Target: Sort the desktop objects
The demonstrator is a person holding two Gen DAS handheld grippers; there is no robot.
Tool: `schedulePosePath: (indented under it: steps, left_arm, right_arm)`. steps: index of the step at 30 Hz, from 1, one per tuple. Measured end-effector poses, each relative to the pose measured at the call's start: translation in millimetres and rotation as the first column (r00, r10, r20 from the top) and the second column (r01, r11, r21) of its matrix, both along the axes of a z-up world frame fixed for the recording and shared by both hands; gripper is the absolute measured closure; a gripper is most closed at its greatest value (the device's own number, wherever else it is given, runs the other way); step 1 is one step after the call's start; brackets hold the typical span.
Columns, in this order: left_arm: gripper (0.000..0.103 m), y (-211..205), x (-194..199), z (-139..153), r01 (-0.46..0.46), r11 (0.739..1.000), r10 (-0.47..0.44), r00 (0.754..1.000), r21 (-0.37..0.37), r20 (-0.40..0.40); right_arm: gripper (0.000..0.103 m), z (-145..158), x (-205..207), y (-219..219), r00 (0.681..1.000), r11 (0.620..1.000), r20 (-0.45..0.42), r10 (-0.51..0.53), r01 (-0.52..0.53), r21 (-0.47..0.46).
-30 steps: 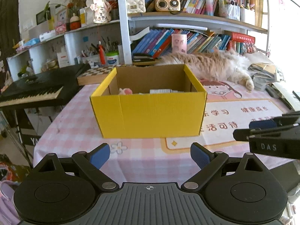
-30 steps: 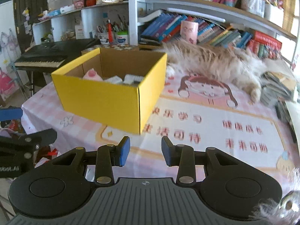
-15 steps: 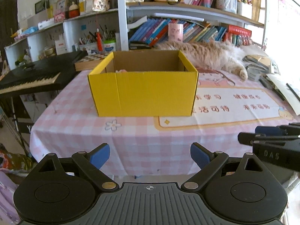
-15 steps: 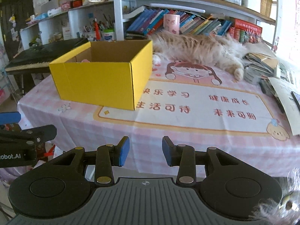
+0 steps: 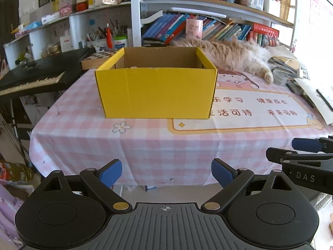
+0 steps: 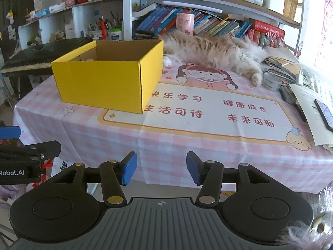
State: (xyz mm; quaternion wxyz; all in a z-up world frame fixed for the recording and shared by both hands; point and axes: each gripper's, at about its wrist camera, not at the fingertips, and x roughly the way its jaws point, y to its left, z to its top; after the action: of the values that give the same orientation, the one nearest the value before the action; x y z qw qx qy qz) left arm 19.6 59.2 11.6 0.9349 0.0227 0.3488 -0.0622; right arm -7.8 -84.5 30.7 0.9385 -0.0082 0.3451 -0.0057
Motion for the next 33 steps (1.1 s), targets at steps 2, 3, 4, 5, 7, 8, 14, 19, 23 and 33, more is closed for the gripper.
schedulePosePath:
  steps: [2,3,4,5,7,8,14,19,23,33]
  left_arm:
    - [0.008,-1,0,-1,0.003,1.0,-0.003,1.0,0.001,-0.006]
    - [0.008,-2,0,-1,0.005,1.0,-0.005,1.0,0.003,-0.008]
    - [0.008,-3,0,-2,0.007,1.0,-0.007,1.0,0.007,-0.011]
    - [0.008,-3,0,-2,0.009,1.0,-0.009,1.0,0.011,-0.012]
    - [0.008,-5,0,-2,0.016,1.0,-0.016,1.0,0.02,-0.013]
    - [0.008,-6,-1,-2,0.018,1.0,-0.018,1.0,0.024,-0.013]
    - [0.008,-8,-2,0,0.017,0.999,-0.017,1.0,0.035,-0.007]
    - [0.003,-9,-2,0,0.016,0.999,-0.015,1.0,0.036,-0.004]
    - [0.002,-10,-2,-1,0.017,0.999,-0.016,1.0,0.04,-0.017]
    - [0.001,-16,-1,-5,0.036,0.998,-0.033,0.999,0.051,-0.042]
  right_arm:
    - [0.046,-1,-1,-1,1.0,1.0,-0.002,-0.002,0.002,-0.004]
    - [0.044,-1,-1,-1,1.0,1.0,-0.002,-0.003,0.003,-0.006]
    - [0.043,-1,-2,-1,1.0,1.0,-0.002,-0.003,0.003,-0.01]
    - [0.042,-1,-2,0,1.0,1.0,-0.002,-0.003,0.003,-0.013]
    - [0.039,-1,-3,-1,1.0,1.0,-0.002,-0.004,0.004,-0.019]
    - [0.036,-1,-3,0,1.0,1.0,-0.001,-0.006,0.006,-0.023]
    - [0.031,-1,-3,-3,1.0,1.0,-0.006,-0.018,0.018,-0.025]
    - [0.028,-1,-4,-3,1.0,1.0,-0.007,-0.018,0.018,-0.026]
    - [0.022,-2,-4,-4,1.0,0.999,-0.005,-0.017,0.017,-0.029]
    - [0.017,-4,-8,-8,0.999,0.999,-0.02,-0.033,0.033,-0.026]
